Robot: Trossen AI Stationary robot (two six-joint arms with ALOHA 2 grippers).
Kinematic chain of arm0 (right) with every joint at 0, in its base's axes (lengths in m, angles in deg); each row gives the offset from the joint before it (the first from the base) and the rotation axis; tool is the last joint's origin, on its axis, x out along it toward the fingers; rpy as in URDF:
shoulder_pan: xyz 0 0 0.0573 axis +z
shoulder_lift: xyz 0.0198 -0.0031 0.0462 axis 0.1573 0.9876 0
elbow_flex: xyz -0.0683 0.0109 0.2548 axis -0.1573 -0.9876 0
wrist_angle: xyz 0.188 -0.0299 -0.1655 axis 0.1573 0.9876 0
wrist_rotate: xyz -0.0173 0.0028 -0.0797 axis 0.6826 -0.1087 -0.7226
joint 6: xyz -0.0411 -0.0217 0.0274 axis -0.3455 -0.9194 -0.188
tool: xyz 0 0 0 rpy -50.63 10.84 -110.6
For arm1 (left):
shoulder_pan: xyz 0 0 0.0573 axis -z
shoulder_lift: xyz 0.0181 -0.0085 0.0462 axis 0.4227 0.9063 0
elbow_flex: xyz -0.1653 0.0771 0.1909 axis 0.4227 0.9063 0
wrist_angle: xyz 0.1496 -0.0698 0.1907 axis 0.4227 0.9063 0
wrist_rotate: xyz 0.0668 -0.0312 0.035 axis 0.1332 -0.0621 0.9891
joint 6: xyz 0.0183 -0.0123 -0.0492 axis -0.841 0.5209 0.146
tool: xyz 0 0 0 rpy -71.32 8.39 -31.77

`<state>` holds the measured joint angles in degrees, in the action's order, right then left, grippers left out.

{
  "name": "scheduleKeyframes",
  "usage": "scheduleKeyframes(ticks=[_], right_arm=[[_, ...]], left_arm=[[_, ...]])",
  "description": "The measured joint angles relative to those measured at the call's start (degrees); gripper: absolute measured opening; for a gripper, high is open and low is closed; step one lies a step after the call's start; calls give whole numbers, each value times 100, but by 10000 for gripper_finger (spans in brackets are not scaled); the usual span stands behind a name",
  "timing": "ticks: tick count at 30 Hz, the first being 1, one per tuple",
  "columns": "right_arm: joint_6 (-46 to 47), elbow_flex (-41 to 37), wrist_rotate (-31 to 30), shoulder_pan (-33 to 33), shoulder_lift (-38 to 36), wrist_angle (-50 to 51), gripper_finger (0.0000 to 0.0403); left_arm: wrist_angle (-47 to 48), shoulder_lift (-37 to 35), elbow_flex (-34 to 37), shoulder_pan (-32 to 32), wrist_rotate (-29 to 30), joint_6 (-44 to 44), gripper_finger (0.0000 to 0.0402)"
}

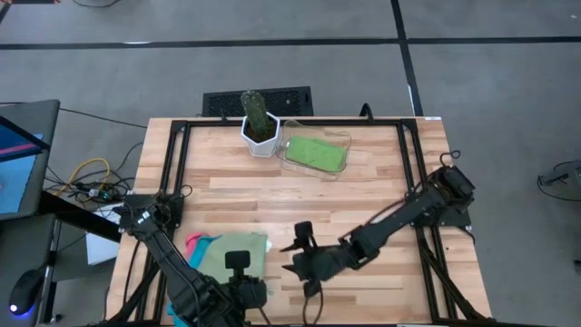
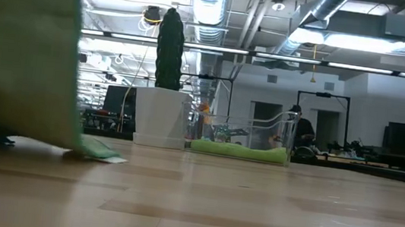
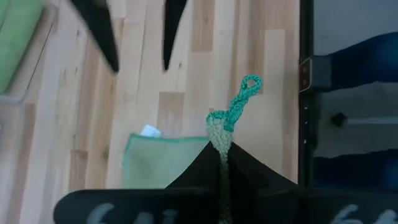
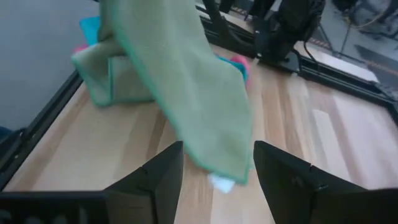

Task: Fold microfiber towels
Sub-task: Fold the light green towel

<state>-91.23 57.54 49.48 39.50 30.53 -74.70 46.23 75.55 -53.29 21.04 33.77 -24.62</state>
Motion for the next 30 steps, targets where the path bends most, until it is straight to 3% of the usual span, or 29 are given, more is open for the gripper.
scheduleKeyframes(ticks=[5, 13, 16, 20, 30], right_arm=[[-85, -1, 488, -130, 344, -232, 221], [-1014, -7, 415, -365, 1504, -1176, 221], [-1097, 2, 655, -605, 1789, -1420, 221], [-907, 0, 1188, -843, 1964, -1466, 221], [-1110, 2, 1263, -1188, 1968, -1376, 221]], left_arm=[[8, -89, 31, 20, 32, -43, 2], [1, -84, 31, 20, -81, -63, 2], [2, -84, 31, 20, -293, -34, 2], [0, -84, 31, 22, -396, 15, 2], [-2, -84, 28, 22, -688, 156, 2]])
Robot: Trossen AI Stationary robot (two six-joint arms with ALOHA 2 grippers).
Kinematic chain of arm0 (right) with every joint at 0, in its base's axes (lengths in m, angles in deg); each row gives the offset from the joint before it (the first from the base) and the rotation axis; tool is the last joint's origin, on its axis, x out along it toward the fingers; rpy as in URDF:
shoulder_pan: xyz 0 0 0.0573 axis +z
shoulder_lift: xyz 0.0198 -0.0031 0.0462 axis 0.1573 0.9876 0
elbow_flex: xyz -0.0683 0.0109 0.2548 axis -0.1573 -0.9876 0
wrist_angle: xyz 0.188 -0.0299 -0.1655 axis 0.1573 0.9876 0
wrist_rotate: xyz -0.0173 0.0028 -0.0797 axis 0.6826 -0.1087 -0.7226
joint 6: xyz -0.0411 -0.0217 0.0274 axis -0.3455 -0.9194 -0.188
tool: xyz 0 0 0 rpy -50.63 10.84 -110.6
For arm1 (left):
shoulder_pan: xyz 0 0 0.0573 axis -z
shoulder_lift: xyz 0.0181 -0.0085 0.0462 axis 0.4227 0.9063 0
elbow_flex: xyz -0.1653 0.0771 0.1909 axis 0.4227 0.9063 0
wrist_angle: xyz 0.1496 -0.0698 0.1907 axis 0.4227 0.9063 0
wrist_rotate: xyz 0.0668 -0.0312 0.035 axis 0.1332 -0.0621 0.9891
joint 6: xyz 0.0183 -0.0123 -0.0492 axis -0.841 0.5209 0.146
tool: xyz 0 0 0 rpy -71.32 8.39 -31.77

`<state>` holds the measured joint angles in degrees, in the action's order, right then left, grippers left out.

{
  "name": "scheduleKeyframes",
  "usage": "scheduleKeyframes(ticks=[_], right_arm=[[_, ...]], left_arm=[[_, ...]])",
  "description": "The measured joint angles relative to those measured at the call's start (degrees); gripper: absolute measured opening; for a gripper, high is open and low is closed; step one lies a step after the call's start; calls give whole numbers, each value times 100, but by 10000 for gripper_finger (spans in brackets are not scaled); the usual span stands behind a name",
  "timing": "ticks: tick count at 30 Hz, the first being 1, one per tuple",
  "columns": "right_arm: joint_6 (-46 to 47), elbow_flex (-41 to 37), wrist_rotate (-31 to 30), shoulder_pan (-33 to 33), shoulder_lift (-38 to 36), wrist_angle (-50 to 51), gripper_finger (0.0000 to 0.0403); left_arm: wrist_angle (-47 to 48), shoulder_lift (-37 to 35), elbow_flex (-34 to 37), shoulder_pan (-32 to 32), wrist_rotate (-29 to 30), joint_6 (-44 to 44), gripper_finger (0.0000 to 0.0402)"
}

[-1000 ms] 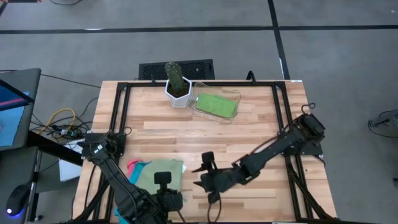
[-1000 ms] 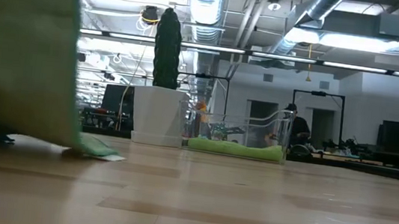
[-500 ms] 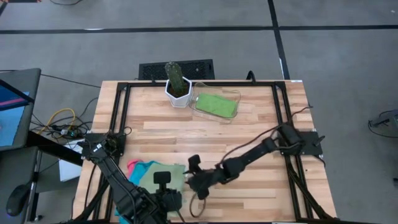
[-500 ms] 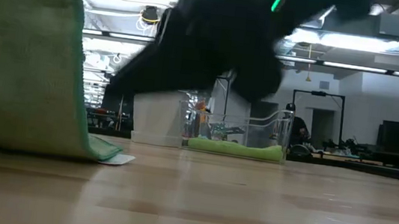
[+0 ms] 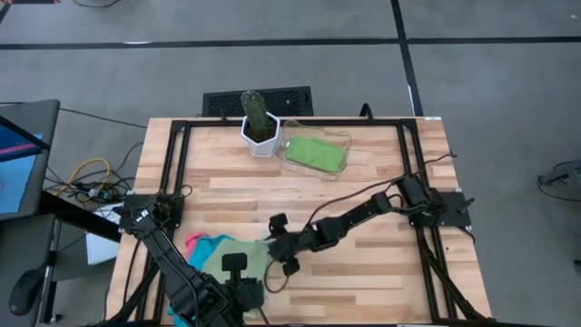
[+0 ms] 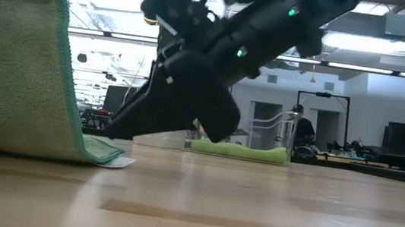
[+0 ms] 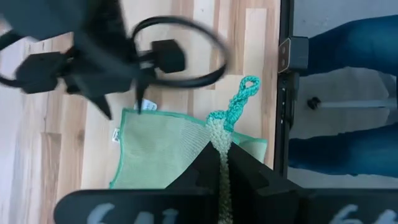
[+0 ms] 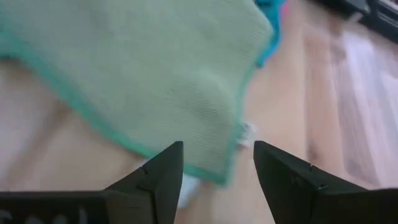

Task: Fold microfiber towels
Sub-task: Fold the light green towel

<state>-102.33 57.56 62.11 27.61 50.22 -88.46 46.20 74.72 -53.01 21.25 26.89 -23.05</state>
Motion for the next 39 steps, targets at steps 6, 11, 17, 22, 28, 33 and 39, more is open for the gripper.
scheduleKeyframes(ticks=[6, 11, 17, 22, 28, 33, 39], right_arm=[[-719, 0, 338, -97, 0, 521, 221], [-1344, 0, 335, -104, 0, 319, 221], [-1541, 0, 506, -205, 0, 97, 221], [-1531, 4, 1085, -281, 189, -39, 221], [-1755, 108, 1109, -267, 504, -417, 220], [-1578, 223, 1129, -294, 672, -348, 191], [-1449, 216, 1149, -282, 688, -248, 96]], left_arm=[[1, 0, 0, 0, -260, -4, 2], [-1, -2, 0, 0, -349, 47, 2], [-1, -2, -2, -12, -347, 48, 2], [-3, -2, -4, -15, -344, 42, 2], [-1, -7, -4, -33, -344, 42, 4], [-5, -11, -4, -35, -344, 56, 5], [-3, -11, -4, -35, -356, 16, 2]])
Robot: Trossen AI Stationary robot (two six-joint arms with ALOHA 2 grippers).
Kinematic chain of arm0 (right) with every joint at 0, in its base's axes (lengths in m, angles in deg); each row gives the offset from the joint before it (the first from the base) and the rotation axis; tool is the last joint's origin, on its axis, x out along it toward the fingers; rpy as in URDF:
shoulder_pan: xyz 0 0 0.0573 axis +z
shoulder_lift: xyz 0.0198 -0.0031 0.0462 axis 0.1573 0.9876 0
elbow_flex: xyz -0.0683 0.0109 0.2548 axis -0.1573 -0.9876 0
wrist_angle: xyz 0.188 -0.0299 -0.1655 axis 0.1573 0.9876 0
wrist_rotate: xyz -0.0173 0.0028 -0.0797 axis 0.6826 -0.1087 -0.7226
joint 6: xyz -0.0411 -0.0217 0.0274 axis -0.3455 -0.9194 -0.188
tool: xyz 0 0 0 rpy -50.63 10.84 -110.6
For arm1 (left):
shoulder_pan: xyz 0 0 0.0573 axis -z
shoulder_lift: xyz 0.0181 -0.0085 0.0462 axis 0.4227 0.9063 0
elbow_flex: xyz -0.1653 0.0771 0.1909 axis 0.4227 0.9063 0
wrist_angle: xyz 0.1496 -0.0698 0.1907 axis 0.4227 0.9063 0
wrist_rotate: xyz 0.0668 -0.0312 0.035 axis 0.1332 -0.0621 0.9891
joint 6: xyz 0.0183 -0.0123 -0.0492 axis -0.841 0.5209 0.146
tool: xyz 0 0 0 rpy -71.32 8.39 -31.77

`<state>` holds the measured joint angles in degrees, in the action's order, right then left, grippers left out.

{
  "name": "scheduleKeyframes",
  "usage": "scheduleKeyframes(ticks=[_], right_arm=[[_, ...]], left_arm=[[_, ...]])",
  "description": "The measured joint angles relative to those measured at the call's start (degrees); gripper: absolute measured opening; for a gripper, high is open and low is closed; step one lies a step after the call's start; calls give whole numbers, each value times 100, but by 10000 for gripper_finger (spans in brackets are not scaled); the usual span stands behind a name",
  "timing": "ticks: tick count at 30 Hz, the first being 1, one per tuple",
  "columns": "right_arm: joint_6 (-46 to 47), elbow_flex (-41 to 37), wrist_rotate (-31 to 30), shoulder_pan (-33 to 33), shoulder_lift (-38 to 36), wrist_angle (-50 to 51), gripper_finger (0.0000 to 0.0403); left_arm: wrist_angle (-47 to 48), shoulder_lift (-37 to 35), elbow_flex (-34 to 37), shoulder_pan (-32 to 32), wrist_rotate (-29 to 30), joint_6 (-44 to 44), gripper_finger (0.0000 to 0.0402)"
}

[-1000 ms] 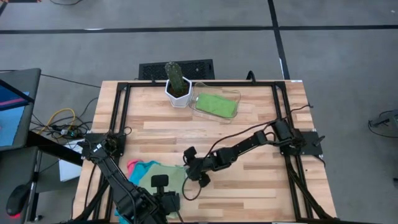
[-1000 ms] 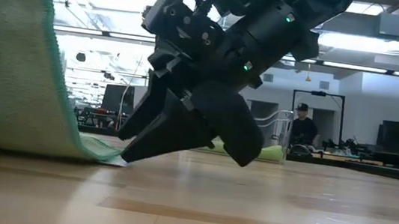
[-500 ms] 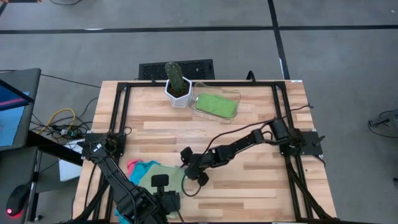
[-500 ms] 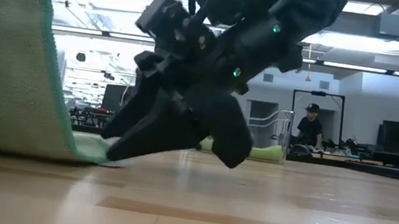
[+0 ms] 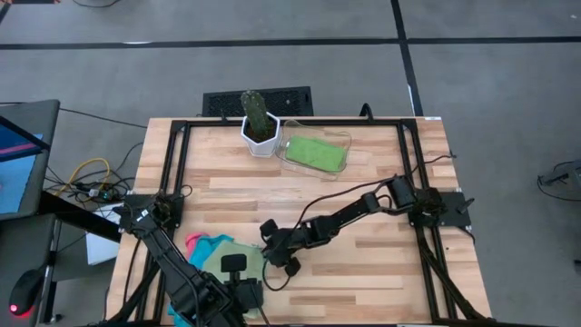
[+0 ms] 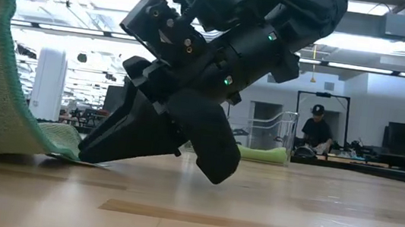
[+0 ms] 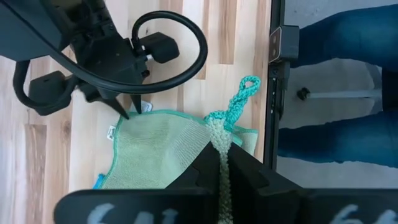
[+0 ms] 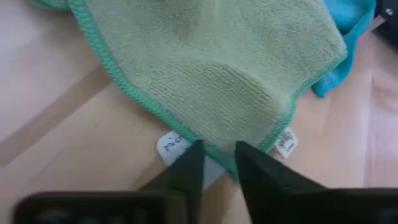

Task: Fold microfiber towels
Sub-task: Fold the light green towel

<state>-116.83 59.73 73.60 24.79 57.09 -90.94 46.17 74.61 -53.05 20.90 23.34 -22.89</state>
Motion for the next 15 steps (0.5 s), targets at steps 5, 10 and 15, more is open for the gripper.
scheduleKeyframes(ticks=[5, 10, 15], right_arm=[[147, -1, -64, 83, -6, 52, 14], [405, -52, -217, 216, -393, 581, 9], [353, -67, -169, 270, -966, 1204, 9]], left_arm=[[0, 0, 0, 0, 10, -2, 1], [2, -17, 0, -7, 13, -84, 1], [1, -186, 0, -9, 163, -100, 1]])
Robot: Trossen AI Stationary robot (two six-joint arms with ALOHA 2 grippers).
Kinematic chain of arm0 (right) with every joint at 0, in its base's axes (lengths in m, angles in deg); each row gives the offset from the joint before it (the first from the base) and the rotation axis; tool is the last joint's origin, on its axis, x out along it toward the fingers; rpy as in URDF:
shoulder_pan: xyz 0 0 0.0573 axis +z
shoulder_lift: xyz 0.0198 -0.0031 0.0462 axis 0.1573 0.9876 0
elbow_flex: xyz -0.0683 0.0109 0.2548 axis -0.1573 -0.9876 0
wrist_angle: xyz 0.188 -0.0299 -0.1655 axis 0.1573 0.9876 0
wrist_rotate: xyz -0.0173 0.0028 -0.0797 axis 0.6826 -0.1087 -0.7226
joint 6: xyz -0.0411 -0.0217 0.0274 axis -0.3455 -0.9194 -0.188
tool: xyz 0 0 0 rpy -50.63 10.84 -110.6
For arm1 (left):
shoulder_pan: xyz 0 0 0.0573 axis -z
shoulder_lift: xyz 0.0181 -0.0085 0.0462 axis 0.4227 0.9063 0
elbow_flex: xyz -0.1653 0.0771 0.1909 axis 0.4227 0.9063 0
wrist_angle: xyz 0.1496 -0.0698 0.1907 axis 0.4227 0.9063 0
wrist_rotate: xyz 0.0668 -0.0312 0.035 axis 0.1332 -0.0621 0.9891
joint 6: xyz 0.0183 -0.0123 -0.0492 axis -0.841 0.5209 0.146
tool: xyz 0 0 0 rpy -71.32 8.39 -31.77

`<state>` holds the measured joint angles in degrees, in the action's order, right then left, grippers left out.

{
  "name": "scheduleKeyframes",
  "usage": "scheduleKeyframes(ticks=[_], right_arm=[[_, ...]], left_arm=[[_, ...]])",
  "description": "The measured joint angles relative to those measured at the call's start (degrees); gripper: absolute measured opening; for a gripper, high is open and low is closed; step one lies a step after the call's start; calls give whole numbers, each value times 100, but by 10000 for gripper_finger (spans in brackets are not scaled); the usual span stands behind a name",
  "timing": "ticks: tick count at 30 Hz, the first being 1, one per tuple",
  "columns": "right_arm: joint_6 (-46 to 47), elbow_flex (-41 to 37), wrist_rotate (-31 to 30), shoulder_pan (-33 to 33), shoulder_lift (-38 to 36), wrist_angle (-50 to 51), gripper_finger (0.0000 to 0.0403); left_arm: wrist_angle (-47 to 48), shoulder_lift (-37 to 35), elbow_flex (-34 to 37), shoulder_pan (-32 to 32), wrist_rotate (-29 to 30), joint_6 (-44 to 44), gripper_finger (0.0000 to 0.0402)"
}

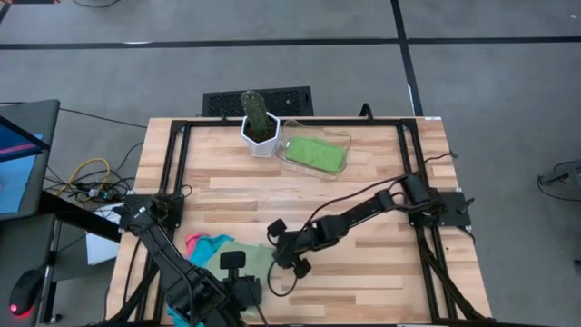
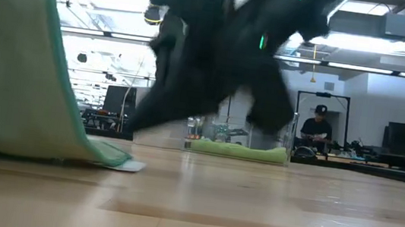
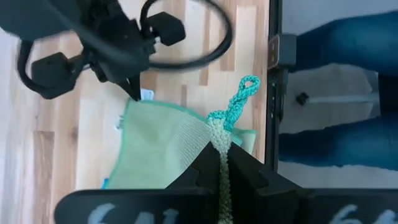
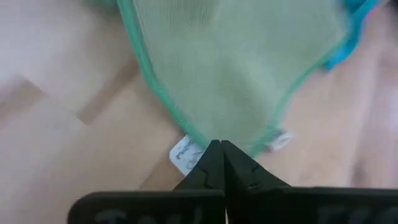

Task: Fold microfiber towels
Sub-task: Fold the light green towel

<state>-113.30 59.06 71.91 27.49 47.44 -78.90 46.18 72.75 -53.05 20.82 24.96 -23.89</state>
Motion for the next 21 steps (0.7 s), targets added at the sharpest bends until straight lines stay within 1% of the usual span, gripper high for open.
scheduleKeyframes(ticks=[4, 7, 10, 13, 18, 21], right_arm=[[108, -138, 94, -4, -272, 95, 7], [169, -215, 524, 17, -282, 147, 25], [123, -189, 1035, 37, -282, 17, 68], [121, -193, 1316, 34, -279, -95, 118], [64, -191, 1162, 63, -279, -278, 208], [62, -162, 1137, 72, -122, -625, 244]], left_arm=[[-1, -142, 0, 20, 224, 70, 1], [1, -207, -2, 35, 257, -11, 1], [0, -221, -2, 37, 280, -270, 0], [1, -223, -2, -11, 297, -365, 0], [1, -237, 0, -76, 274, -377, 0], [1, -291, -3, -89, 302, -369, 0]])
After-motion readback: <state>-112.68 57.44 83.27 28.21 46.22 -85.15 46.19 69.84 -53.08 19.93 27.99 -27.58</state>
